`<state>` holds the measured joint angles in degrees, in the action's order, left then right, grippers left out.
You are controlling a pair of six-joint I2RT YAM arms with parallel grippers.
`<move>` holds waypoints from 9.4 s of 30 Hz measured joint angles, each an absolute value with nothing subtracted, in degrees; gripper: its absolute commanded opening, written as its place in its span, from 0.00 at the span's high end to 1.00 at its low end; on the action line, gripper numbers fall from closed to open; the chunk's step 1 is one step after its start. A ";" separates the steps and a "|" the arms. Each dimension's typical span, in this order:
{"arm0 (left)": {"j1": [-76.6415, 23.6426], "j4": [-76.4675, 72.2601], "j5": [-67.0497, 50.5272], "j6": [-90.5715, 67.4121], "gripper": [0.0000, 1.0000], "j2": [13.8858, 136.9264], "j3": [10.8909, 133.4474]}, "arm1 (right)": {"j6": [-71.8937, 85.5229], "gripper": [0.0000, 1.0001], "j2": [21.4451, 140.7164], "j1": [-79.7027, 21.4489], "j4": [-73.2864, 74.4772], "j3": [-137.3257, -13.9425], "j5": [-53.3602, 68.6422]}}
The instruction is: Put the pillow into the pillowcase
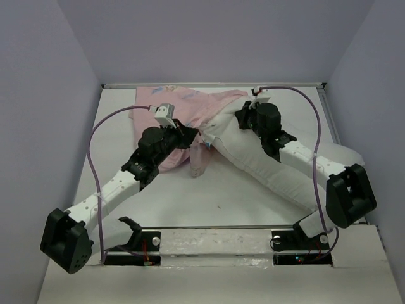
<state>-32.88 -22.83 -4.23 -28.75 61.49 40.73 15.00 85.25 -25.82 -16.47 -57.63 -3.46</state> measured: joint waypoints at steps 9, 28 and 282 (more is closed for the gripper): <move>-36.80 -20.08 -7.16 -28.91 1.00 67.55 43.77 | 20.27 1.00 85.21 -34.48 -17.89 -55.77 -7.60; -53.10 -26.89 -8.23 -29.74 1.00 72.60 44.42 | 24.45 1.00 87.24 -32.53 -19.44 -60.82 -4.16; -53.43 -7.97 -9.67 -23.88 0.36 90.74 77.87 | 48.14 0.96 76.90 -12.23 -17.61 -47.31 18.26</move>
